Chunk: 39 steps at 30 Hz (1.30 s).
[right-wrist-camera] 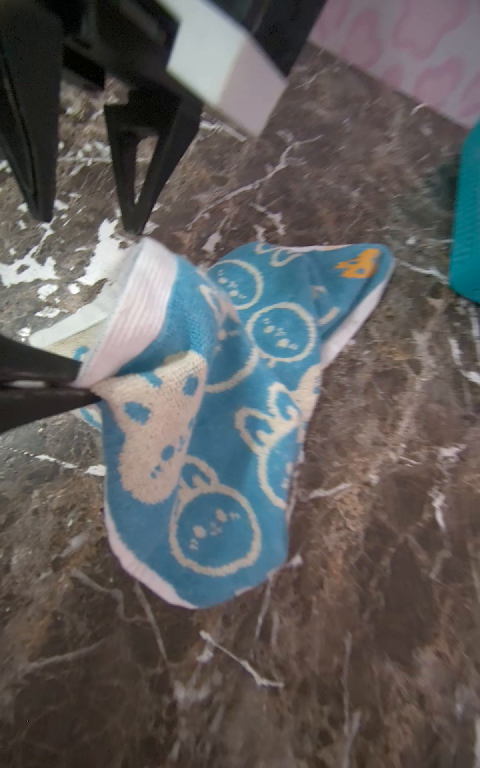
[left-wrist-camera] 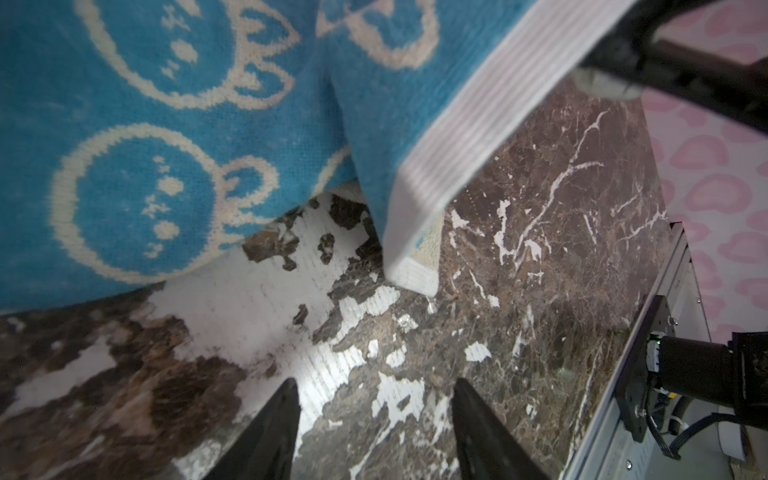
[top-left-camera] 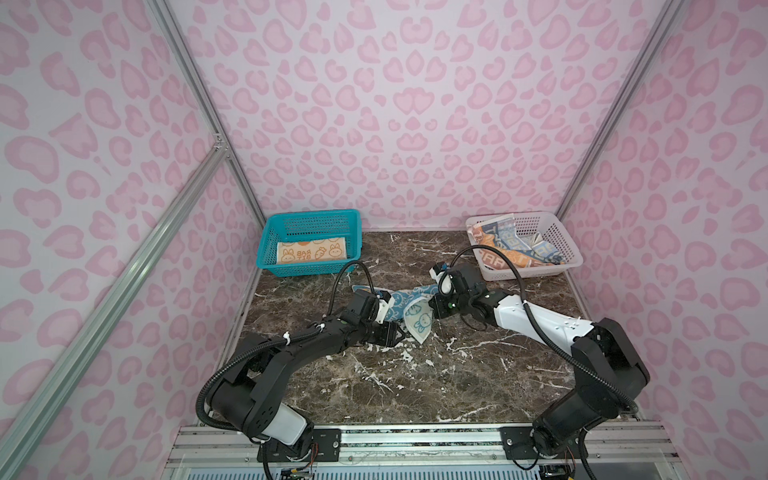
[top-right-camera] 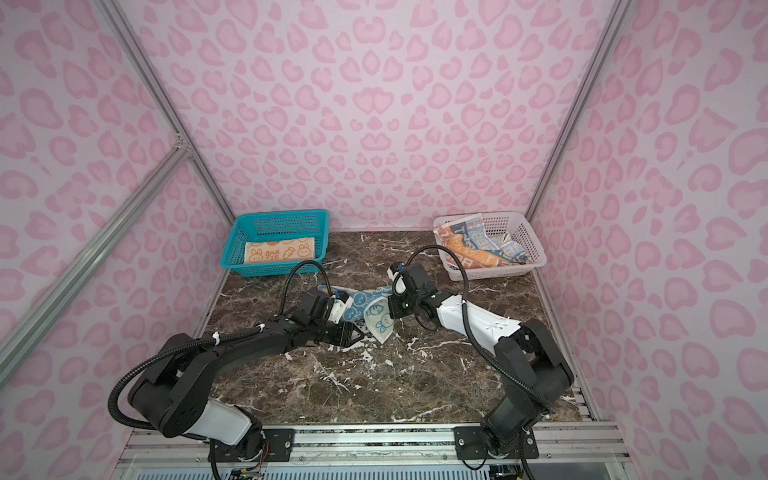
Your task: Fold and stack the towels
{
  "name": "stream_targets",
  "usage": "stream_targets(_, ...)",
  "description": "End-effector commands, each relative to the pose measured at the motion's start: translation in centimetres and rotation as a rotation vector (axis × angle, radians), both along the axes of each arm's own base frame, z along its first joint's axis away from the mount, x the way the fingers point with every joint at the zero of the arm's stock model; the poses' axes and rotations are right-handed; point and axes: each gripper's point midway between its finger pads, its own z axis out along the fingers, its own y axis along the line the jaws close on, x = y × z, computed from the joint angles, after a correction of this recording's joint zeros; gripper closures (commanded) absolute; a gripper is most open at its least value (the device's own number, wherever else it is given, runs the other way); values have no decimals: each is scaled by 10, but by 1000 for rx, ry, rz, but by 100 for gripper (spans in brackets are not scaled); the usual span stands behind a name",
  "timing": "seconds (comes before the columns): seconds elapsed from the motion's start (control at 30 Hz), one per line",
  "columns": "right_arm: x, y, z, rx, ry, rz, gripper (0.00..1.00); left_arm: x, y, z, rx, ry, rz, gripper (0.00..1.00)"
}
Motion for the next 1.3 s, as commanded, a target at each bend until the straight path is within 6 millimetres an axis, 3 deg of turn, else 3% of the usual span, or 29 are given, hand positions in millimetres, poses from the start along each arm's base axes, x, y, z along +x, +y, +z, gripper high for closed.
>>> stream_targets(0.0,12,7,21,124,36,-62,100,23,-14,35,-147,-130,48,36)
stream_targets(0.1,22,8,29,169,55,-102,100,36,-18,46,-180,-197,66,34)
stream_targets(0.27,38,1,30,249,103,-203,100,44,-30,49,-206,-233,37,33)
stream_targets(0.57,62,-7,34,321,112,-330,100,28,-57,48,-177,-264,-59,33)
stream_targets(0.7,70,-7,30,310,118,-352,100,22,-58,52,-176,-283,-72,33)
stream_targets(1.27,80,-12,28,314,91,-399,100,17,-77,25,-20,-205,-122,33)
